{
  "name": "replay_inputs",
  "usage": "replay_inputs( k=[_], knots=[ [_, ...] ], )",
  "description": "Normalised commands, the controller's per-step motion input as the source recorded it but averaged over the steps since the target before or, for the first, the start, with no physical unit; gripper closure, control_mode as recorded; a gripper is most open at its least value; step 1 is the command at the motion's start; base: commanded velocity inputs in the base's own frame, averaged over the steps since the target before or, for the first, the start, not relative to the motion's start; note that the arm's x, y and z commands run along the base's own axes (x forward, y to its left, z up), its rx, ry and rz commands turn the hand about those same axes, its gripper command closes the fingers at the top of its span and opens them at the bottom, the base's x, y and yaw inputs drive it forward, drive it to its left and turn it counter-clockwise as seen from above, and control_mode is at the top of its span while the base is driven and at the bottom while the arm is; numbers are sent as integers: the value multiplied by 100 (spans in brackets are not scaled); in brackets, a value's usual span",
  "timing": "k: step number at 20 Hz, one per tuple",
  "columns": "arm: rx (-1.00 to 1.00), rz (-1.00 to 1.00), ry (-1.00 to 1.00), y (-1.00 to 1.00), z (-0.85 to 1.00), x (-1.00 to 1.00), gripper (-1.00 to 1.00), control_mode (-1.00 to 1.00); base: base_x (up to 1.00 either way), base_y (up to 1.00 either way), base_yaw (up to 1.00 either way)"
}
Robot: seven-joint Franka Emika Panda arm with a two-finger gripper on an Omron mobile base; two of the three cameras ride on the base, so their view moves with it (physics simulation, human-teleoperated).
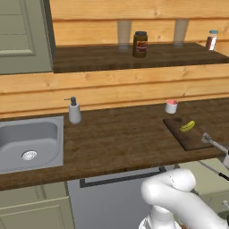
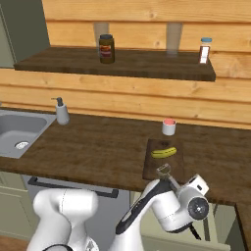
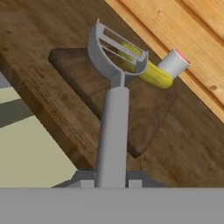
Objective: Place the appropriate cutting tool for cutting the cucumber skin on the cutting board.
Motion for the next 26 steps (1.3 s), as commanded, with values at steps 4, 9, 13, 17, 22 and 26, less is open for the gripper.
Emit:
replay_inputs(
  k=[4,9,13,17,22,26],
  knots=[
    [1,0,9,-1,30,18,100,-100,0,0,0],
    [0,2,53,-5,100,50,100,-100,0,0,0],
    [0,-1,41,0,65,58,100,-100,0,0,0],
    [0,-1,0,0,-11,34,100,-100,0,0,0],
    [0,-11,-1,0,-32,84,100,-100,0,0,0],
    [0,-8,0,0,-20,38,100,-100,0,0,0]
  ],
)
